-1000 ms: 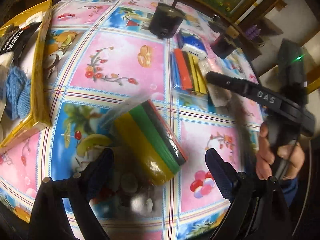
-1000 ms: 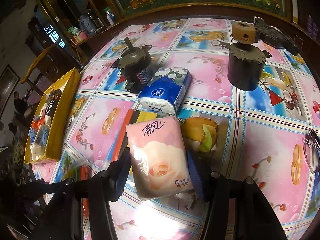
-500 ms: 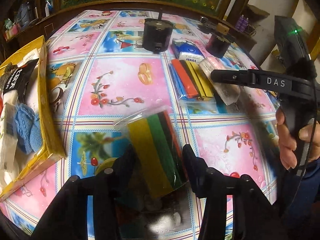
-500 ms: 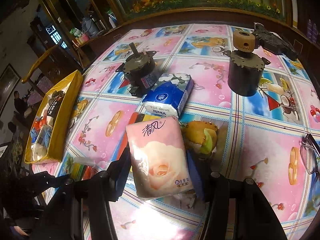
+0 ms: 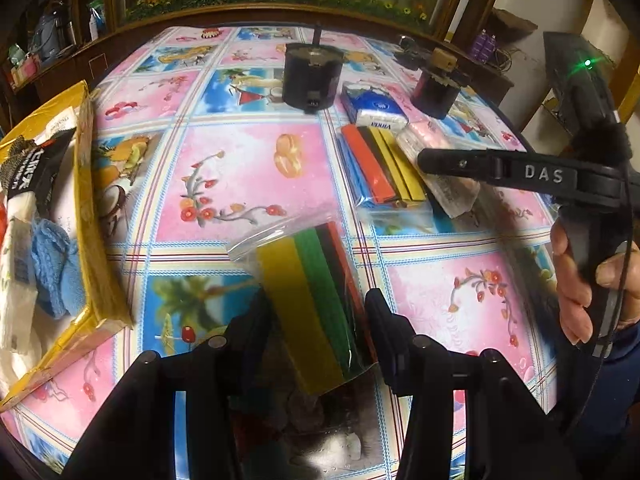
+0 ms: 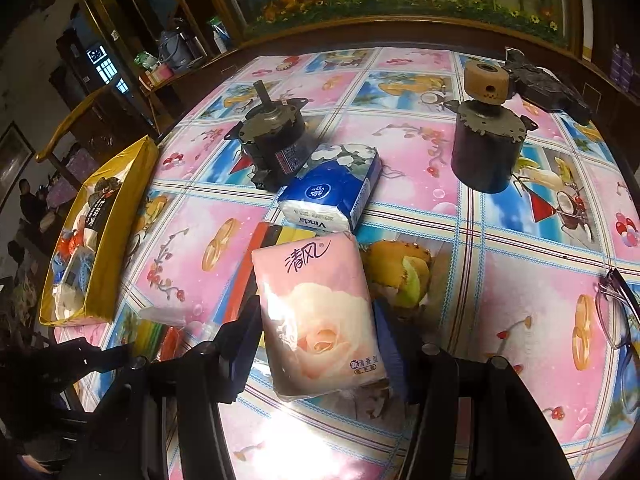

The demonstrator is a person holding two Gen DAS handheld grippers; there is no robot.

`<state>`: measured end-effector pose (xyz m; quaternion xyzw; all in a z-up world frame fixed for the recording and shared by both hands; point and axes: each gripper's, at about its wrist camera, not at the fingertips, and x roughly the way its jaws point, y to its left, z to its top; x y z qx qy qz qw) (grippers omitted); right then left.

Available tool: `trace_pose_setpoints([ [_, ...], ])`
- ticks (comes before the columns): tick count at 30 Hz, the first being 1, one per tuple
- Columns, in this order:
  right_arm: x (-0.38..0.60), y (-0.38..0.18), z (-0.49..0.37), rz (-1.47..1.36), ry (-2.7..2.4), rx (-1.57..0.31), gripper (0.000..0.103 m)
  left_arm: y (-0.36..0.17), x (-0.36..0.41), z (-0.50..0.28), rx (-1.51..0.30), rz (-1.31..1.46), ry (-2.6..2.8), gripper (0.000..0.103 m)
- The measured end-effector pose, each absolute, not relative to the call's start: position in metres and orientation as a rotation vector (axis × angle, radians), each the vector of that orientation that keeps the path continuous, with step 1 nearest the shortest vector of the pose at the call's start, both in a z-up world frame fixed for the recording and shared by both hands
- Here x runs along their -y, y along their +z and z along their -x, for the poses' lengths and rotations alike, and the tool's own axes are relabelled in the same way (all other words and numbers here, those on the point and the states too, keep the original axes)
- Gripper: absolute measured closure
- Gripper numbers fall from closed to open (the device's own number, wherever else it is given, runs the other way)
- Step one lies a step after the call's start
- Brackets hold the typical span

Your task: Organize soft objects

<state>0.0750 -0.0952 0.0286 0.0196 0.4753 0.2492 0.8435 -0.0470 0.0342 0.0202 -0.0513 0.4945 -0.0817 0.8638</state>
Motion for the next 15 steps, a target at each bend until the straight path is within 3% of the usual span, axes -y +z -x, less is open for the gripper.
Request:
trace_pose_setpoints([
  [4,0.095,0.029,-0.074,-0.039,0.525,-1.0,0.044,0.018,-0.027,0.045,-1.011,0.043,-0.143,0.056],
  [7,0.096,0.032,-0.074,-0.044,0.525,-0.99,0.044,0.019,-0.03,0.047,-0.985,0.053,-0.141,0.063],
  [15,0.096,0.046,-0.064,-0.074,0.567,-0.923,0.044,0.046,-0.056,0.059,-0.88,0.154,-0.142,0.063],
])
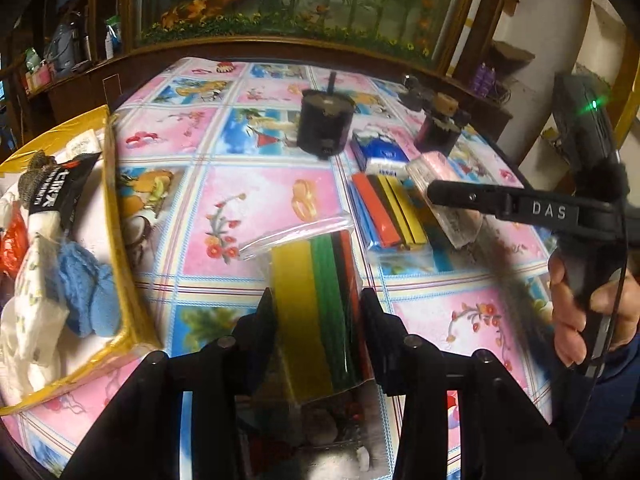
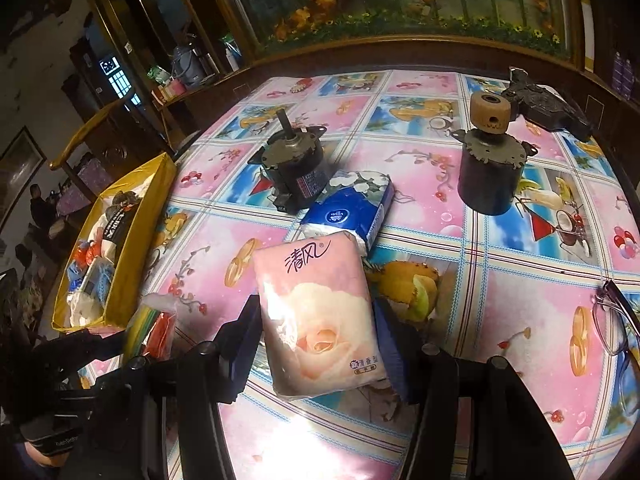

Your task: Organize soft objects

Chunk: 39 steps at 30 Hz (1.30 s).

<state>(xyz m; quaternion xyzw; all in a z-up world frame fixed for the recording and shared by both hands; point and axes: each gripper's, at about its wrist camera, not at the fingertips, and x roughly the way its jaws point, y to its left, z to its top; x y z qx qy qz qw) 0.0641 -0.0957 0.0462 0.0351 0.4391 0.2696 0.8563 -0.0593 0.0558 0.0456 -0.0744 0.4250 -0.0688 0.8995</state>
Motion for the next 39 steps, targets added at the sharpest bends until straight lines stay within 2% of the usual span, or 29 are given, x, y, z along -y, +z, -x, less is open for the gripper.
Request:
trace_pose_setpoints([
  [17,0.048,0.06,-0.02,-0.124,0.664,-0.893,0.044,0.081,-0.123,0.083,-0.764,0.269,-0.108,0.063],
  [30,-0.039,0.089,-0.003,-0.041,0.777,-0.936,0.043,0.104,-0.224,0.109,-0.659,0.37,0.02,0.063],
  [39,-0.117,0.109,-0.003,0.017,0.848,-0.965,0.043,0.096,-0.295,0.117,-0.645,0.451,0.114,0.063],
])
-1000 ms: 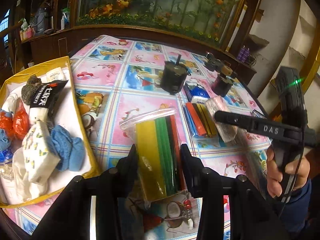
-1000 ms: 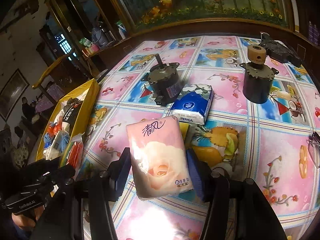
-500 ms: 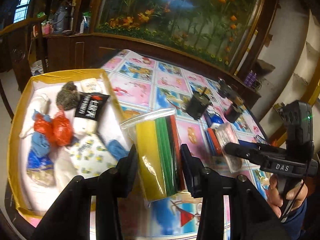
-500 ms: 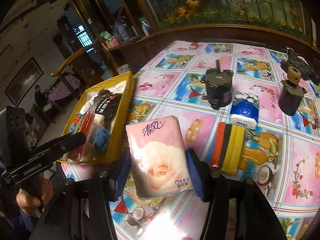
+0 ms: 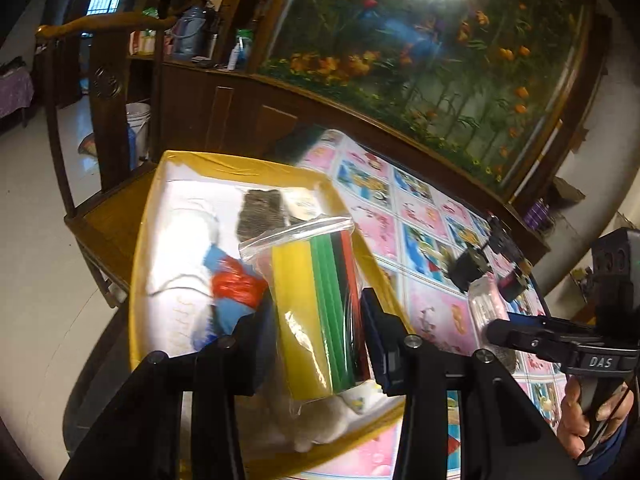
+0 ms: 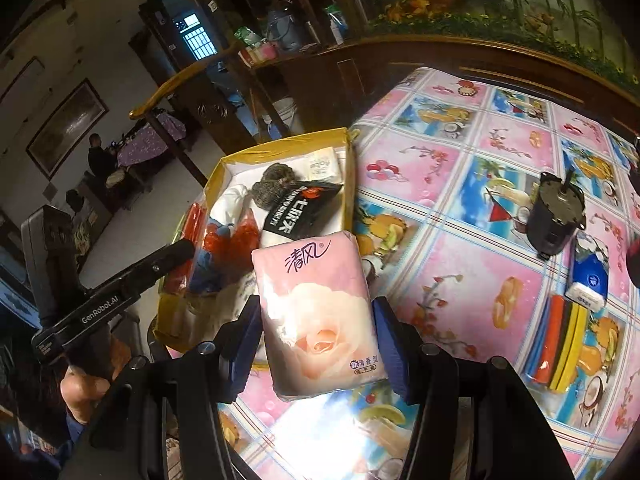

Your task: Organize soft objects

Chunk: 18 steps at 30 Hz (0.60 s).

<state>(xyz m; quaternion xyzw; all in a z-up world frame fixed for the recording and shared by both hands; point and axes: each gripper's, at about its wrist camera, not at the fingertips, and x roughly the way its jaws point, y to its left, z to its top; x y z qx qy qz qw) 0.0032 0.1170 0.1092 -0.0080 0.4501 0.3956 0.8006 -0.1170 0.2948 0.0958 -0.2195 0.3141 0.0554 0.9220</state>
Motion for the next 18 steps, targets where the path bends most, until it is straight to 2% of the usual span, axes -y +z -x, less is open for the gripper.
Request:
trace_pose_setpoints([
  [9,-0.198,0.118,-0.027,0.033,0.865,-0.99,0.043,0.087,-0.339,0.095,-0.68,0.451,0.168,0.063],
  [18,-0.266,0.102,-0.072,0.007,0.835,-1.039,0.043,0.073,-0.37,0.06,-0.763,0.463,0.185,0.063],
])
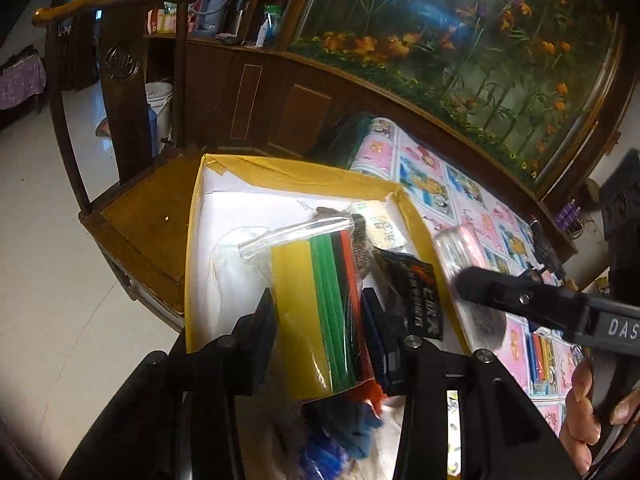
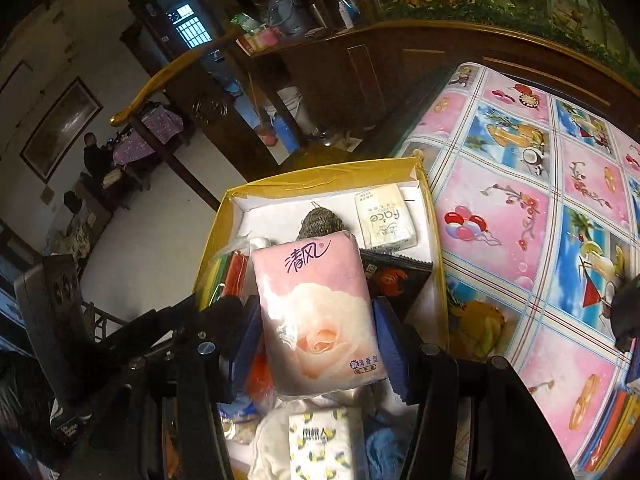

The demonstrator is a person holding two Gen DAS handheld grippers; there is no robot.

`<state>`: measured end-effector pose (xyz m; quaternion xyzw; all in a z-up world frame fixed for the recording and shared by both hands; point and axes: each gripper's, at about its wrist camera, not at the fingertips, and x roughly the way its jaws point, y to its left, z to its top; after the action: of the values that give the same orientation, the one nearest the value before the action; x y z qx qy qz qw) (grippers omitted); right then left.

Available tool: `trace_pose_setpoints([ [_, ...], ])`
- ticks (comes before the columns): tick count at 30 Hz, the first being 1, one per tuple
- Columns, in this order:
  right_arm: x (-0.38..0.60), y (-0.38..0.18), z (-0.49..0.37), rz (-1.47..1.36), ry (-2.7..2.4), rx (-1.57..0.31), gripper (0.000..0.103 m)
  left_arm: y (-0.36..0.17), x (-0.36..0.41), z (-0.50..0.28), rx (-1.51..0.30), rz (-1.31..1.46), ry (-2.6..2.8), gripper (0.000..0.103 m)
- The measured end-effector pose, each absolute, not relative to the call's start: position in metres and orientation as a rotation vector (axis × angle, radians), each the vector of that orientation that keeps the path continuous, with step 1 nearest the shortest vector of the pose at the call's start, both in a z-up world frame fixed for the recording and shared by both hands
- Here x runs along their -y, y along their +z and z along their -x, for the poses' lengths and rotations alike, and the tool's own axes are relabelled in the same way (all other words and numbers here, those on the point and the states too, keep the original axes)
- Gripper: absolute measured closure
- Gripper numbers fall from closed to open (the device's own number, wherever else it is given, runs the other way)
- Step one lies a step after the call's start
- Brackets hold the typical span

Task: Organize soft objects
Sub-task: 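Open the right tool to drop the pink tissue pack while the left tool releases the sponge pack, then move both tools back over the table toward the remaining items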

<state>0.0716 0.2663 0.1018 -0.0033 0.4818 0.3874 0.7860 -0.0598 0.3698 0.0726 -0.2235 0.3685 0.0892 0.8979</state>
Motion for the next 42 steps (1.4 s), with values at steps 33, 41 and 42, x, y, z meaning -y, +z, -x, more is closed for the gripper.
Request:
trace_pose_setpoints([
  [33,-0.227,0.095,-0.066,-0.115,0.884,-0.999,0.034,0.088,-0.356,0.081,-0.721,0.512,0.172,0.041],
  [41,-0.148,0.096,-0.047,-0.183,0.871,-0.969,0.033,0.112,-0.309,0.09,-0.688,0.469,0.112,0.036],
  [42,-0.134,0.095,-0.045,-0.2,0.868,-0.965,0.033,0.115,-0.3,0.09,-0.688,0.459,0.102,0.035],
])
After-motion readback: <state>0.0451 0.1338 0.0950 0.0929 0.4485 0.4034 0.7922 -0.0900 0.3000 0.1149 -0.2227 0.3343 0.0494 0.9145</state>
